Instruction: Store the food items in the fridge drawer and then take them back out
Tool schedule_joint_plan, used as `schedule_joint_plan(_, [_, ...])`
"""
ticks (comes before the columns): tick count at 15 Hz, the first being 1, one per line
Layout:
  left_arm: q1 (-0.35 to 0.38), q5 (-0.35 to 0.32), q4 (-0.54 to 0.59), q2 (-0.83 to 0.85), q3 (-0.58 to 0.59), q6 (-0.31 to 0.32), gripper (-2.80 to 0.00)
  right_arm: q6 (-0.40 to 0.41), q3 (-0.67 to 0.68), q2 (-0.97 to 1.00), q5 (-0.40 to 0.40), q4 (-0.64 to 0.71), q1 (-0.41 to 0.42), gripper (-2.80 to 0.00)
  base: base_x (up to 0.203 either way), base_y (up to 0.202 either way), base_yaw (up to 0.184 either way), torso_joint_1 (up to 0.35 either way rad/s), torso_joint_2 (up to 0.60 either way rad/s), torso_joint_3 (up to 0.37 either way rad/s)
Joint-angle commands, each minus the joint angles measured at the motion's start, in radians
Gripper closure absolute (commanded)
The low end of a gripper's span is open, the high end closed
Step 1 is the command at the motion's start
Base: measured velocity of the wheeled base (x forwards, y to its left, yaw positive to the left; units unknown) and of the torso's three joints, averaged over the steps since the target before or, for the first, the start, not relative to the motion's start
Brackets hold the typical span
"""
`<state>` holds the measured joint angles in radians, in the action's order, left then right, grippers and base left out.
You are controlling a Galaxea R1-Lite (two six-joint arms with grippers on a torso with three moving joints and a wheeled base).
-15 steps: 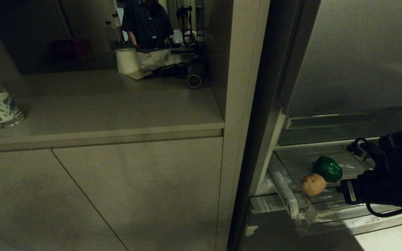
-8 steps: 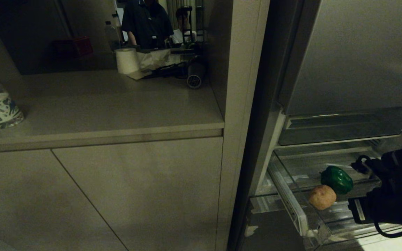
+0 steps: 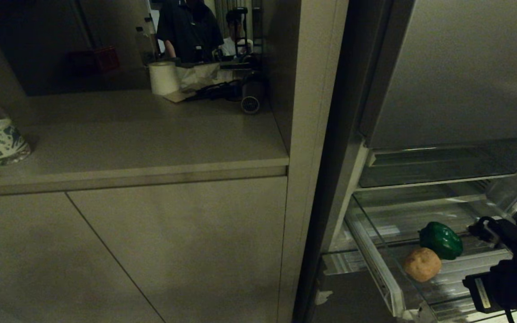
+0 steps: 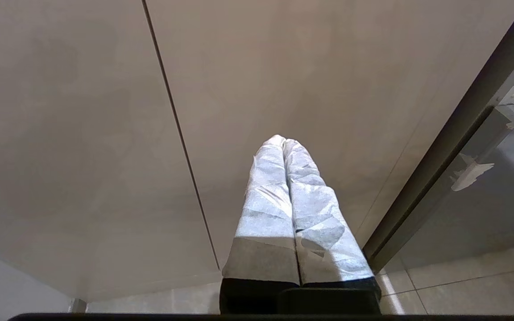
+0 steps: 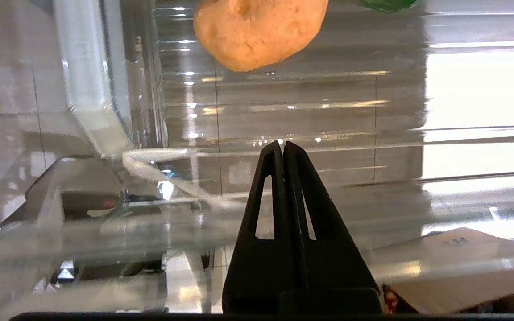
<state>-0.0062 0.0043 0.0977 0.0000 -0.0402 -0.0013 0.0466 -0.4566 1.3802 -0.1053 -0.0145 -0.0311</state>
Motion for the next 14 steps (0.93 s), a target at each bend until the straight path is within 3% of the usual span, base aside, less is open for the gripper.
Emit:
schedule_joint_plan(1, [0.000,0.000,0.001,0.000,0.000,0.000,0.00,0.001,0.048,-0.080,-0.001,0.019,-0.002,0.00,0.000,0.000,0.000,0.000,0.00,0.000])
schedule_joint_plan(5, [0.000,0.000,0.001,0.000,0.000,0.000,0.00,-0.003,0.072,-0.126,0.012,0.015,-0.007,0.00,0.000,0.000,0.000,0.000,0.00,0.000])
schedule_joint_plan(14, [0.000,0.000,0.001,0.000,0.000,0.000,0.00,-0.008,-0.191,0.055,0.055,-0.021,-0.009,0.00,0.000,0.000,0.000,0.000,0.00,0.000])
